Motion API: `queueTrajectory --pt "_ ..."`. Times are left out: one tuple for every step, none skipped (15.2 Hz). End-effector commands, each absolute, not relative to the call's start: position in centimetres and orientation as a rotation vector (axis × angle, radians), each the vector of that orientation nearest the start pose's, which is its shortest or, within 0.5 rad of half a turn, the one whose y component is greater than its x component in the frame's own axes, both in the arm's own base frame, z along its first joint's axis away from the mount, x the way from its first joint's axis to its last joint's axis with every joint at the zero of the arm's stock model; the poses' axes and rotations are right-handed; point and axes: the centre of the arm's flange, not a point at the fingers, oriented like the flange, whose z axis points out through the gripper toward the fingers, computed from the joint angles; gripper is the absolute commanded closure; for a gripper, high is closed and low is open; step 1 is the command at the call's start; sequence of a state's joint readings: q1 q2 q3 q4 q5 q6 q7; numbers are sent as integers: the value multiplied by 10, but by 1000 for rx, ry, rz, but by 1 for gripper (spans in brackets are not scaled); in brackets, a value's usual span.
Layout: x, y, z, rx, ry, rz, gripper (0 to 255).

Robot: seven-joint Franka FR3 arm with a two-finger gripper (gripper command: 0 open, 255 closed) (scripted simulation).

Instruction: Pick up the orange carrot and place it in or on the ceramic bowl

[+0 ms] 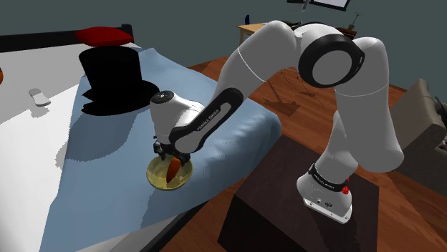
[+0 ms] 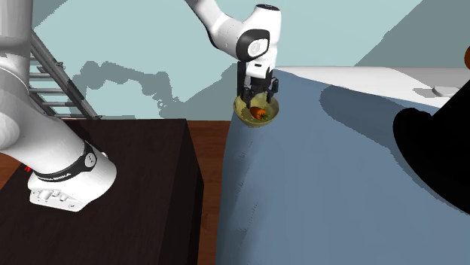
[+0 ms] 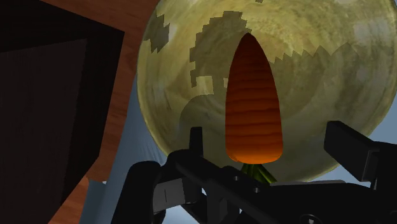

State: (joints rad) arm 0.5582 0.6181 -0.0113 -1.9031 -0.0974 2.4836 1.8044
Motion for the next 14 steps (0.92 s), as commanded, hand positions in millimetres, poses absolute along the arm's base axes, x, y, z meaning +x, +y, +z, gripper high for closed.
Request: queueTrajectory --pt "533 325 168 -2662 1777 -72 0" --pt "533 325 168 -2662 1777 -72 0" --pt "533 326 181 -2662 1777 -72 0" --pt "533 327 194 -2662 1777 -72 0" --pt "533 328 207 -2662 1777 -72 0" --pt "533 329 218 -2662 1777 -72 0" --pt "533 329 218 -2662 1777 -72 0" --pt "533 329 218 -2662 1777 -72 0" --pt "533 329 218 -2662 1777 -72 0" --pt "533 329 218 -2662 1777 -72 0" --pt "533 329 218 -2662 1777 -72 0" --pt "533 329 218 -2662 1777 -72 0" --pt "533 329 218 -2662 1777 -72 0" --pt "533 329 218 -2662 1777 -72 0"
